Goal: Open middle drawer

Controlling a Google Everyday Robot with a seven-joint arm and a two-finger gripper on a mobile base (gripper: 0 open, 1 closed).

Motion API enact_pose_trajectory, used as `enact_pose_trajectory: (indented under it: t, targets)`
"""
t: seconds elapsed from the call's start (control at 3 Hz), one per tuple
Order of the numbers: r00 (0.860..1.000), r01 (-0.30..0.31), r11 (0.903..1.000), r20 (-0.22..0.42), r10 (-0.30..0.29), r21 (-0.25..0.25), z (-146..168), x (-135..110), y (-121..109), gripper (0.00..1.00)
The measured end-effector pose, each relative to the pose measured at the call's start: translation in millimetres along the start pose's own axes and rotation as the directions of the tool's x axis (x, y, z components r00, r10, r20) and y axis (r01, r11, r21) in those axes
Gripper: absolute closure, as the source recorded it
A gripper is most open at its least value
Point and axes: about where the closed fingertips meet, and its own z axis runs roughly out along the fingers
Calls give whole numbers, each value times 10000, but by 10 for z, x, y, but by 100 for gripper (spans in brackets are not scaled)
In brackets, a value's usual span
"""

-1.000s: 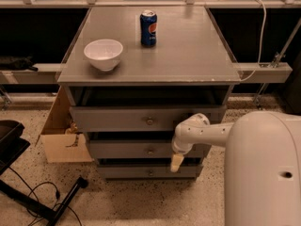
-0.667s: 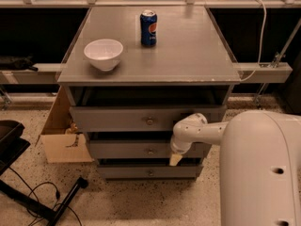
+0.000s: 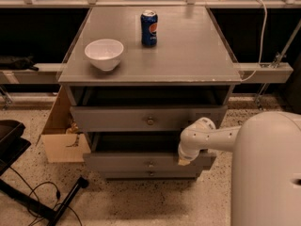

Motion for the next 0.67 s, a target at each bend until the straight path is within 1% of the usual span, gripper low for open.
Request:
enact_pose_trajectory:
  t: [0.33,0.67]
  targets:
    - [9995,-81,9998,-293,75,-195,-156,180,266,96]
    - [9995,-81,9998,-293,75,-196,-138,175,280,100]
